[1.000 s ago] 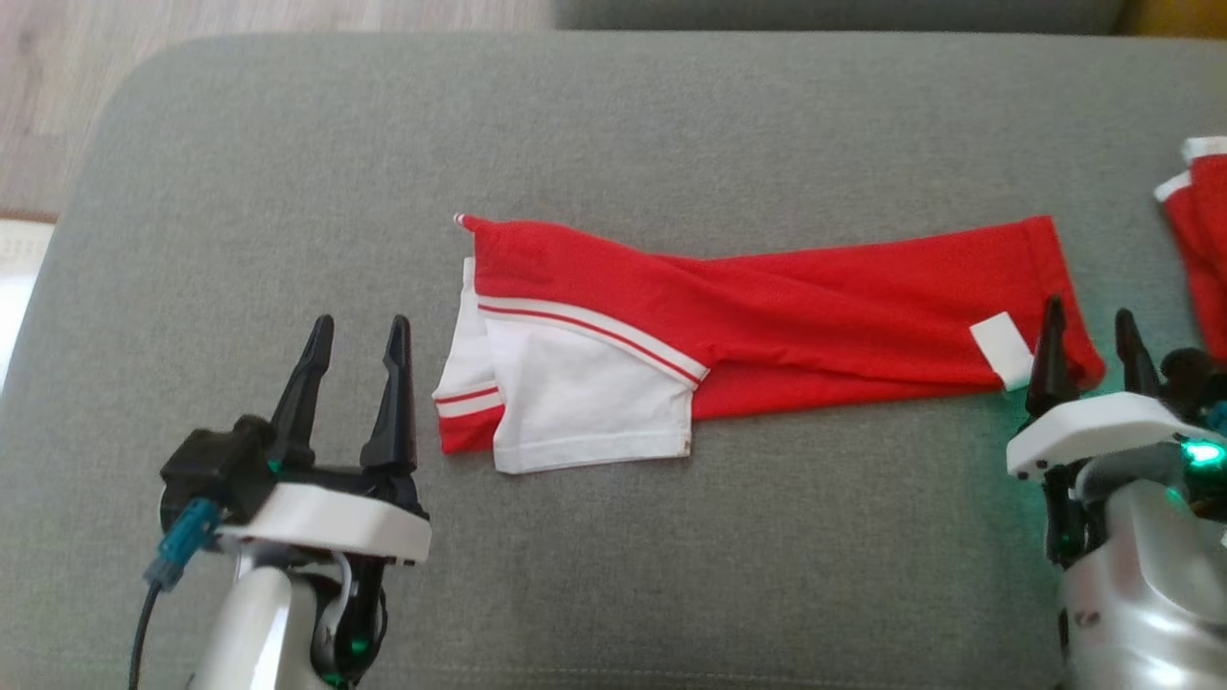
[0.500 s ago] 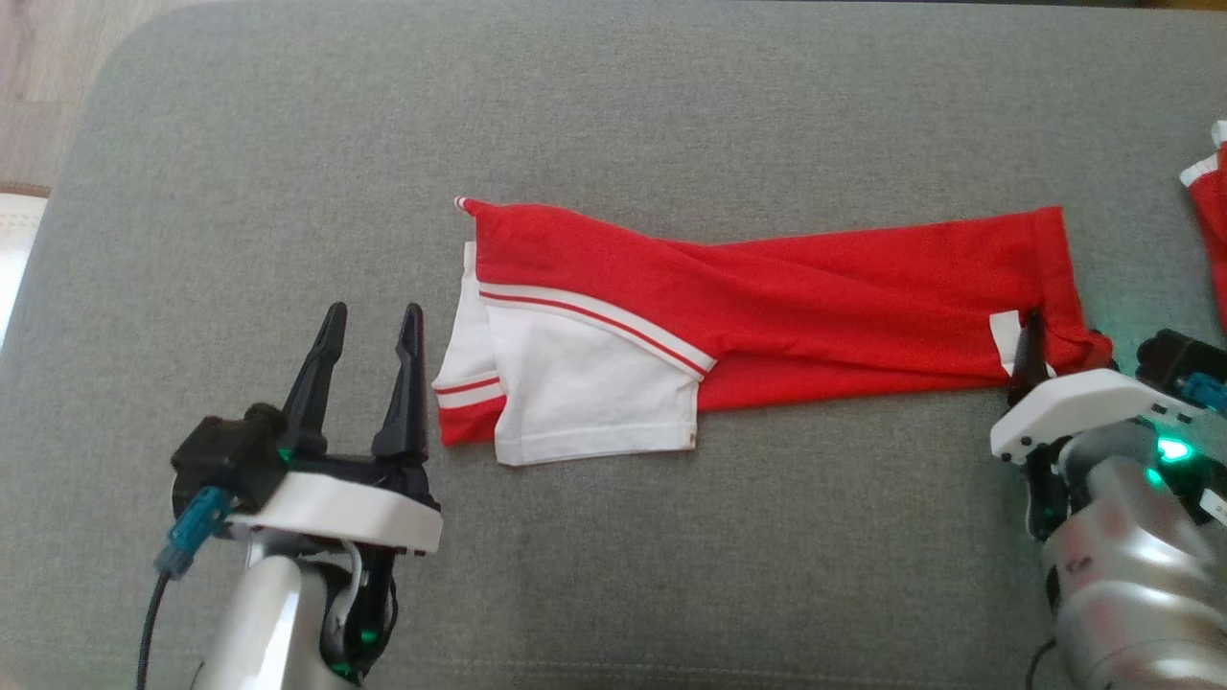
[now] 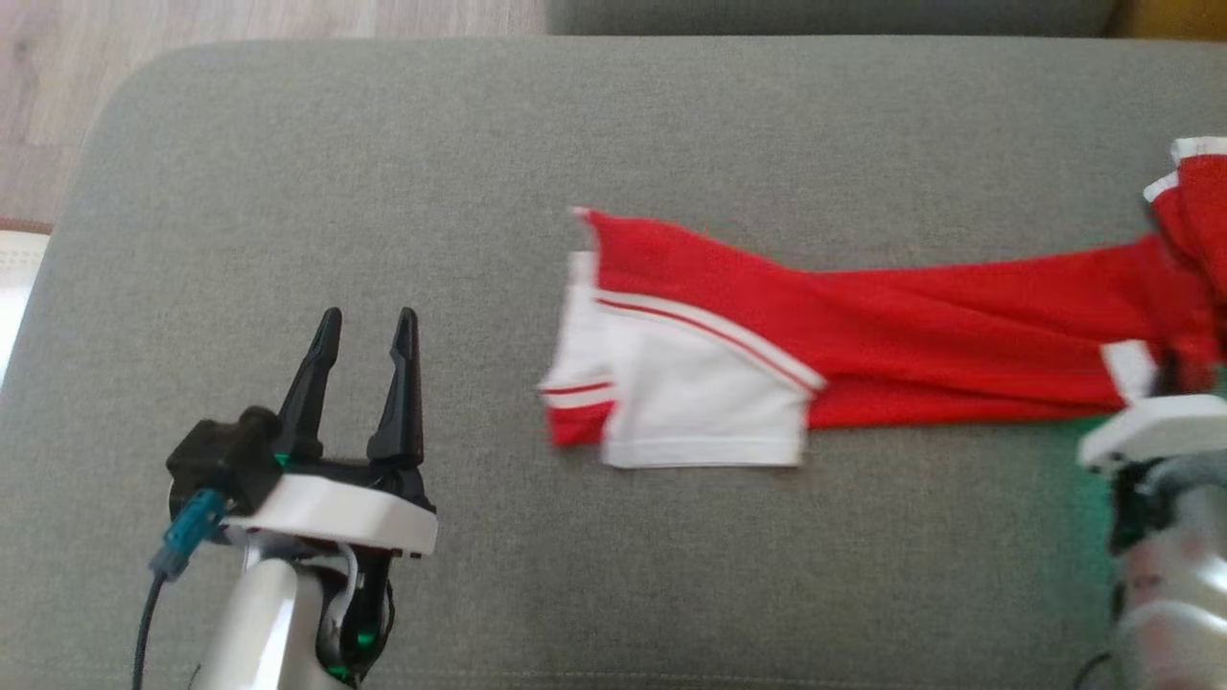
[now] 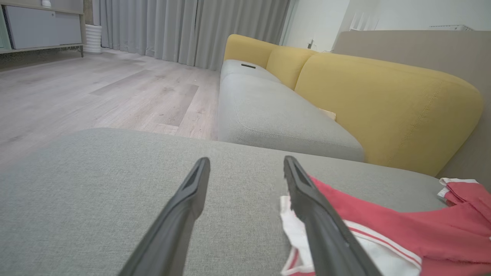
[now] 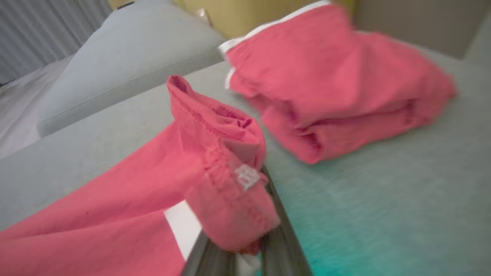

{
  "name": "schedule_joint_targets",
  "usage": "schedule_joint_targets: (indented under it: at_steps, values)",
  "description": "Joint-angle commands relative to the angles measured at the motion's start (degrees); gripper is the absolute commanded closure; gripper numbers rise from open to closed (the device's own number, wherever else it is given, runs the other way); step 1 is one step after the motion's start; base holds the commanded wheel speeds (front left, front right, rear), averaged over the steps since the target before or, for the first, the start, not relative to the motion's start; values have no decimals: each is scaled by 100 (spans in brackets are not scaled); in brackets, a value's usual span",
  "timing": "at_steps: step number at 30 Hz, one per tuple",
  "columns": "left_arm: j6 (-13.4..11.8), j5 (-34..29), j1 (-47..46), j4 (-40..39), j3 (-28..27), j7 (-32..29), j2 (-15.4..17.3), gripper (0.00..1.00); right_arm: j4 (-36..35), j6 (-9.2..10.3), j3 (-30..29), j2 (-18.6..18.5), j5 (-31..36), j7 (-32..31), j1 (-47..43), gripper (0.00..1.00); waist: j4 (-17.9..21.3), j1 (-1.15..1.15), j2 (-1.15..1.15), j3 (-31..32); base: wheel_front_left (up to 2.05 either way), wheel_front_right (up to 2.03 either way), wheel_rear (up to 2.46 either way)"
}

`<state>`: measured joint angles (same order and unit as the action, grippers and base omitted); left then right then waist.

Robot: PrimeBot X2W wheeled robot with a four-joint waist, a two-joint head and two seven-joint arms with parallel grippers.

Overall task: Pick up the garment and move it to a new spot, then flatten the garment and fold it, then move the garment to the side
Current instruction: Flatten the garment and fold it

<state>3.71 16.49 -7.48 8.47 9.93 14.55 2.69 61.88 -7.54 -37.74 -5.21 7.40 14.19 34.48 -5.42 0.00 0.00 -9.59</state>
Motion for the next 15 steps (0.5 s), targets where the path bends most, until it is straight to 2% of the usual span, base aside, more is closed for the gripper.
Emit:
schedule_joint_targets:
  at_steps: [1,4,8,12,13,15]
  values:
    - [-25,48,-137,-176,-238,45,19,0,-437,5,-215,-112,288,37,16,100,12,0,0,71,0,0,0]
    - [-26,63,-88,-167,-243,45,19,0,-752,5,-440,64,561,-26,40,100,28,0,0,155,0,0,0]
    - [-17,92,-30,-135,-206,45,19,0,-912,5,-196,213,592,-64,155,100,21,0,0,301,0,0,0]
    - [-4,111,0,-113,-161,45,19,0,-392,5,807,230,-125,-28,474,100,-47,0,0,455,0,0,0]
    - [-4,111,0,-113,-161,45,19,0,-392,5,807,230,-125,-28,474,100,-47,0,0,455,0,0,0]
    - [4,121,18,-96,-142,45,19,0,-5,5,1526,231,-776,4,705,100,-103,0,0,528,0,0,0]
